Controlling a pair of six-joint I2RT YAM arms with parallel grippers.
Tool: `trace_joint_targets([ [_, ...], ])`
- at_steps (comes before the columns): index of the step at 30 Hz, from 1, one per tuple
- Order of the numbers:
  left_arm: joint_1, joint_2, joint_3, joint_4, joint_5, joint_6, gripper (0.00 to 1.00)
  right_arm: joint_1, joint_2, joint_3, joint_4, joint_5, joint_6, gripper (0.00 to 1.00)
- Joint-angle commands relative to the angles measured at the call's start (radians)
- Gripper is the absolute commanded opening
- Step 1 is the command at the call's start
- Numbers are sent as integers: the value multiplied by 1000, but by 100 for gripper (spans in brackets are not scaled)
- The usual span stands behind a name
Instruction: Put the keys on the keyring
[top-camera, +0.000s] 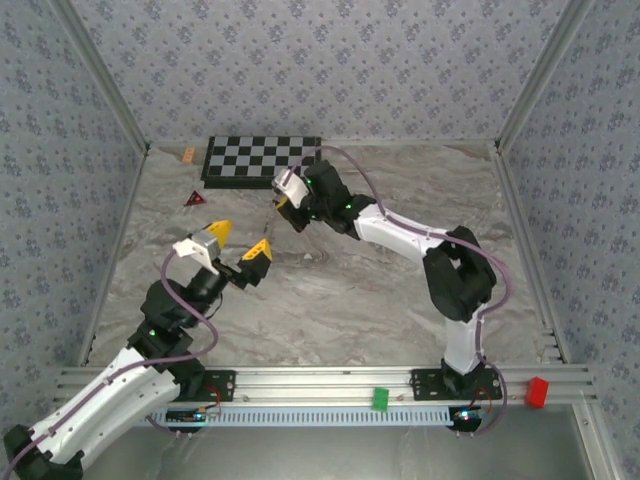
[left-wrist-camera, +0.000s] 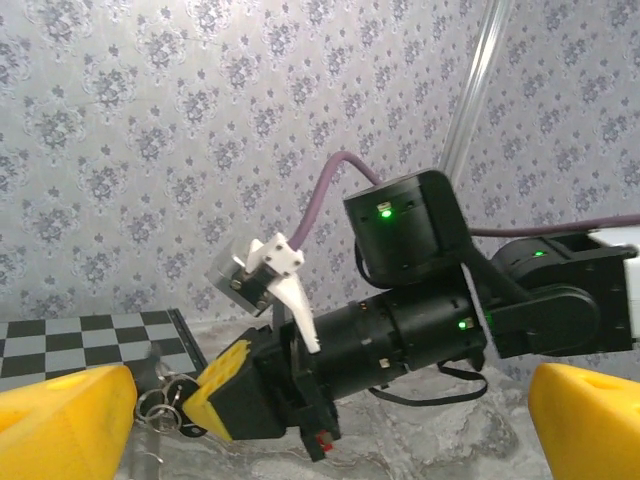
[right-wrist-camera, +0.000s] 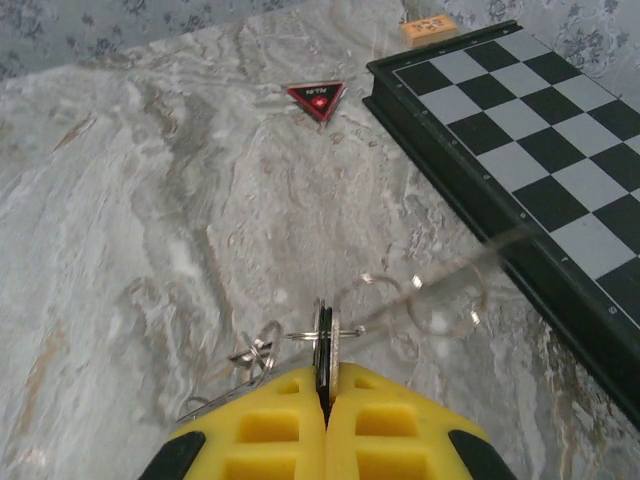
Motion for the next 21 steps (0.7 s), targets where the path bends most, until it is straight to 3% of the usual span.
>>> trace_joint_targets([
  [1,6,-12,-11,27,-30,0,100,-18,63,80,8,-36,36,0],
  [8,7,-12,-18,35,-36,-1,100,-38,101,39,12,-36,39,0],
  [21,10,17,-15,44,-20,-6,100,-86,30,-166,43,-21,33,0],
])
